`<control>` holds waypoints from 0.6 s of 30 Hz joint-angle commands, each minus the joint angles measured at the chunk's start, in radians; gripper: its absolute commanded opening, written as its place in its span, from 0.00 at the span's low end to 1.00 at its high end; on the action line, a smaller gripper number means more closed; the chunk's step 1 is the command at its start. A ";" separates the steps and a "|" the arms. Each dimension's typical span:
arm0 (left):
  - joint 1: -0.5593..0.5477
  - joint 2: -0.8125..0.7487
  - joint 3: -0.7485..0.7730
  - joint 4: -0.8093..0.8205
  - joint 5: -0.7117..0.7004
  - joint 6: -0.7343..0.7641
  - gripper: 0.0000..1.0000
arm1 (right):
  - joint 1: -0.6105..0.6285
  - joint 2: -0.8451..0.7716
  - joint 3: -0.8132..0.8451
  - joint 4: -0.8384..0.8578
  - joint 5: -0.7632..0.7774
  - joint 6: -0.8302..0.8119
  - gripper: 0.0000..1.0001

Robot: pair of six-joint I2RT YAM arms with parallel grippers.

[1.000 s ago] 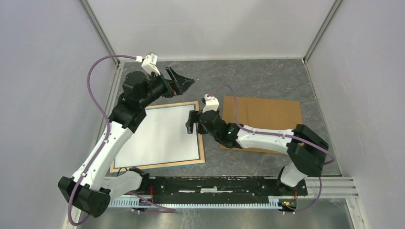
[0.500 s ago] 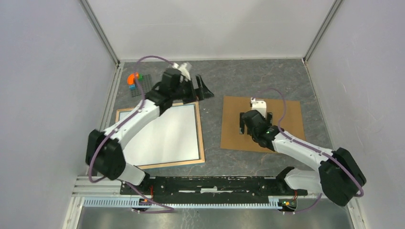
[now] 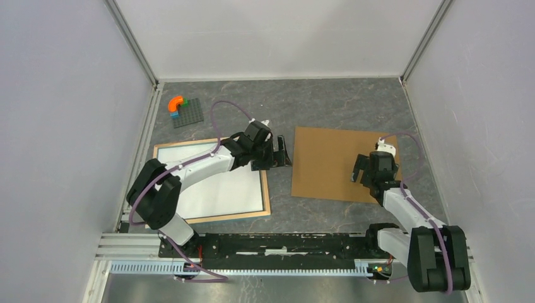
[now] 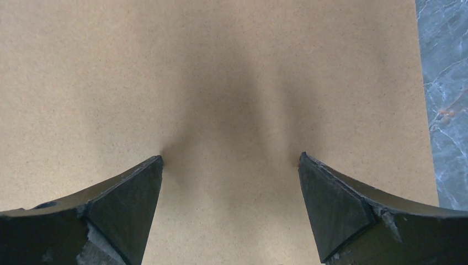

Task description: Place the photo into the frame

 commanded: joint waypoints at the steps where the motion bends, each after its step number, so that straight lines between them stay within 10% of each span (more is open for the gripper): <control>1: -0.012 -0.005 -0.013 0.072 -0.076 -0.100 1.00 | -0.104 0.028 -0.074 0.103 -0.184 -0.048 0.98; 18: -0.062 0.195 -0.130 0.410 0.237 -0.332 1.00 | -0.165 0.062 -0.159 0.210 -0.370 -0.009 0.96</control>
